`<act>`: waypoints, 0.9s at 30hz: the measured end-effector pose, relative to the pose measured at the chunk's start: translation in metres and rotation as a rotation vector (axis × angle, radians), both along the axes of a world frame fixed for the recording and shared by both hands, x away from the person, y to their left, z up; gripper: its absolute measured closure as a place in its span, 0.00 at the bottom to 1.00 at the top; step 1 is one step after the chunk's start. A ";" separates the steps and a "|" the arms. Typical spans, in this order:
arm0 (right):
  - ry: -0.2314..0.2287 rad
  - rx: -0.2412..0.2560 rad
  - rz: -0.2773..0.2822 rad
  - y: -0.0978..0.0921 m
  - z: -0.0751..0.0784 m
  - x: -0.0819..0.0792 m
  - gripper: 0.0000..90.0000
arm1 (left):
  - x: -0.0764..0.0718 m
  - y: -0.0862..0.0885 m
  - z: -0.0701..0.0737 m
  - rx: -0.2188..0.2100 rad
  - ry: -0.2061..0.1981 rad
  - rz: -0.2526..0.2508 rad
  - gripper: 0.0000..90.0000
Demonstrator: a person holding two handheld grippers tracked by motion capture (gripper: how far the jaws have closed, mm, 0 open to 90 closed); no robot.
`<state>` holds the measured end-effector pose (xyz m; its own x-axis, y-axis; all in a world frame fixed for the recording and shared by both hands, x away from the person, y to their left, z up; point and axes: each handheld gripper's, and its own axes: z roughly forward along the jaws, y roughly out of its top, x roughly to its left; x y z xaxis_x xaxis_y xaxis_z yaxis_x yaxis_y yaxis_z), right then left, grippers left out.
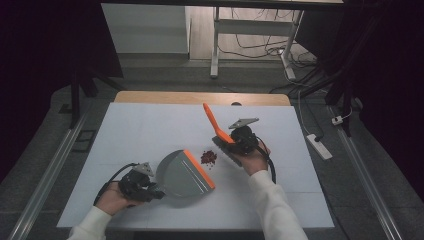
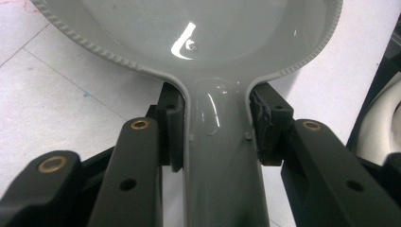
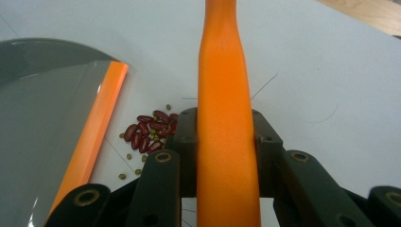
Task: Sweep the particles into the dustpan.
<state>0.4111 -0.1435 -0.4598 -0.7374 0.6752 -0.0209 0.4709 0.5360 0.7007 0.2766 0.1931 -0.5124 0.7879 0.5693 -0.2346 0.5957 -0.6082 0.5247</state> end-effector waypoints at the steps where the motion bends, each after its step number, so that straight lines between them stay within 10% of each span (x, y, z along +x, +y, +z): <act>1: 0.003 0.000 -0.002 0.000 -0.002 0.001 0.78 | 0.000 0.000 0.000 0.000 0.001 0.000 0.69; 27: 0.020 -0.060 -0.004 0.013 -0.024 0.008 0.78 | 0.003 -0.006 -0.004 0.004 0.019 -0.009 0.69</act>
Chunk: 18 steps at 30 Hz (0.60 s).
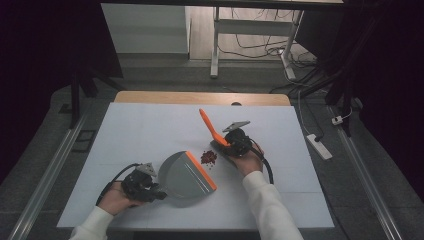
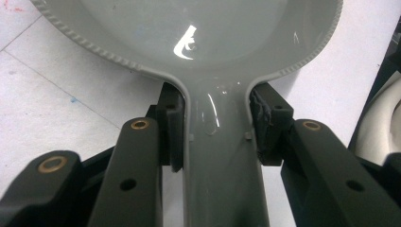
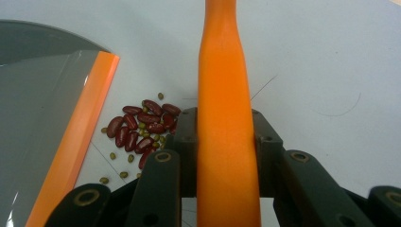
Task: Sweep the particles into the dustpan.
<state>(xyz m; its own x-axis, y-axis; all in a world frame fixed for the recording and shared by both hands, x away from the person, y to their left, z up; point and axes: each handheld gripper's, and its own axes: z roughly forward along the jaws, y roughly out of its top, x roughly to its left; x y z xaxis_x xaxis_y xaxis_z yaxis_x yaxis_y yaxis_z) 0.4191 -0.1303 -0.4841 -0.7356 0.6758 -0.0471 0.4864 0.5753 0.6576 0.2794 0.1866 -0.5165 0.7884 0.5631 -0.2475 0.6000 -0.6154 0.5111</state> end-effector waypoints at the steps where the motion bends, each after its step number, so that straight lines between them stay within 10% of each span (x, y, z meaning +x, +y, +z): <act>1: 0.000 -0.001 0.001 0.000 0.000 0.000 0.78 | 0.000 0.000 0.000 0.000 0.000 0.001 0.69; 18: -0.007 -0.022 0.063 0.018 -0.002 -0.010 0.78 | 0.000 -0.001 0.000 0.001 0.000 0.001 0.69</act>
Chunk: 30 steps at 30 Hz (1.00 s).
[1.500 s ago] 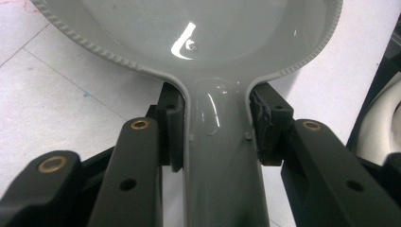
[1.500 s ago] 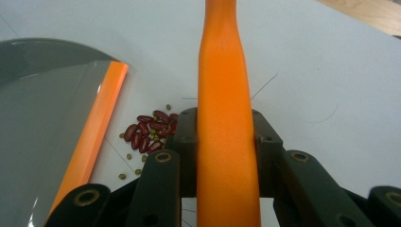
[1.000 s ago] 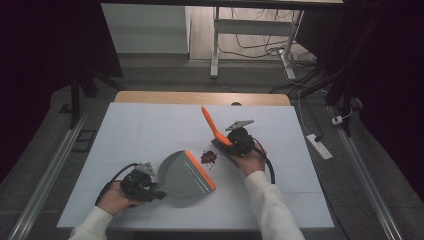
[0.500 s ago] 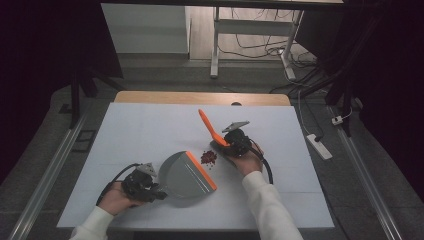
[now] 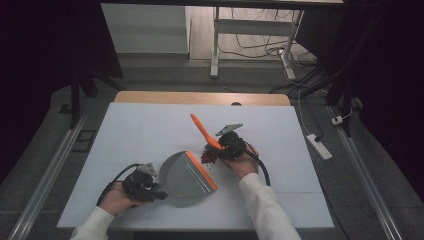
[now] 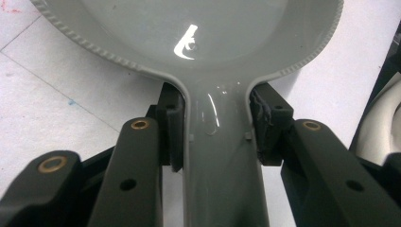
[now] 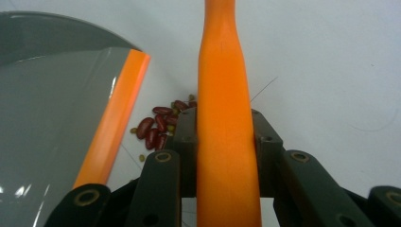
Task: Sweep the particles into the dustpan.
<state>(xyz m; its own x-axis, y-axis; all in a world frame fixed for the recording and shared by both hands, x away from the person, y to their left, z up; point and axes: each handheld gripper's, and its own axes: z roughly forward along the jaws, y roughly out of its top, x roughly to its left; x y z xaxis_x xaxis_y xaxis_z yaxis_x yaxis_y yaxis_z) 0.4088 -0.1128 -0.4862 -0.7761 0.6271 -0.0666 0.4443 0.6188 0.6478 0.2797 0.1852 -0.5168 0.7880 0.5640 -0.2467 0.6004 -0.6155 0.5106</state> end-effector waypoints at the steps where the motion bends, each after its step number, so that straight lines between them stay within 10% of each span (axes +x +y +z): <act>1: 0.001 -0.002 0.003 0.002 0.000 -0.001 0.78 | 0.000 0.000 0.000 -0.001 0.000 0.000 0.69; 30: -0.005 0.007 0.138 0.029 -0.002 -0.034 0.78 | 0.000 -0.001 0.000 0.000 0.001 0.001 0.69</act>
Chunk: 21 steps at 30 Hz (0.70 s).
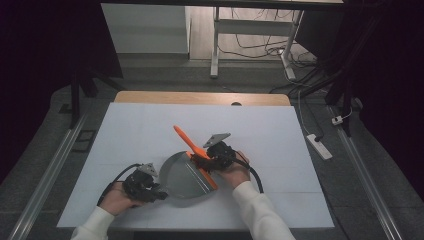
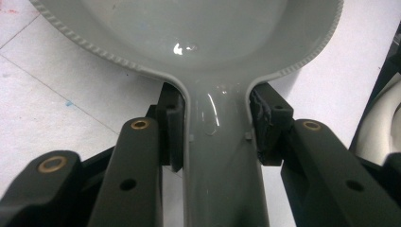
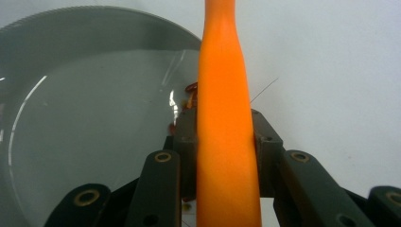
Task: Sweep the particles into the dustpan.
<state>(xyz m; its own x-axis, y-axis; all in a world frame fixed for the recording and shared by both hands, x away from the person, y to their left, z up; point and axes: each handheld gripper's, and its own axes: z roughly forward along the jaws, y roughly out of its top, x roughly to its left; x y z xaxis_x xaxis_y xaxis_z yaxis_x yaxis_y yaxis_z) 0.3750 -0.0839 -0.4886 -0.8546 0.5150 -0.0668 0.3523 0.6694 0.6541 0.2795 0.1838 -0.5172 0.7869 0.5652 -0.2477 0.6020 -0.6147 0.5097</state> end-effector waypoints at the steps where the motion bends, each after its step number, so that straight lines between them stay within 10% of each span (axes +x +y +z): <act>1: 0.003 0.010 0.009 0.002 0.001 -0.002 0.78 | 0.000 0.000 0.000 0.000 0.000 0.000 0.69; 10: 0.024 0.051 0.090 0.013 0.007 -0.014 0.78 | 0.000 0.000 0.000 0.001 -0.001 0.000 0.69; 21: -0.048 0.101 -0.014 -0.014 0.026 -0.005 0.78 | 0.000 0.000 0.000 0.002 -0.002 -0.001 0.69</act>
<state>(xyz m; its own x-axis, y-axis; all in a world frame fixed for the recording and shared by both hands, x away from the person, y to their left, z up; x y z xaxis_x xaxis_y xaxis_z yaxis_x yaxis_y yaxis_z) 0.3699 -0.0975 -0.4624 -0.8446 0.5327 -0.0542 0.3279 0.5945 0.7342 0.2795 0.1837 -0.5171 0.7879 0.5649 -0.2452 0.6005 -0.6163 0.5095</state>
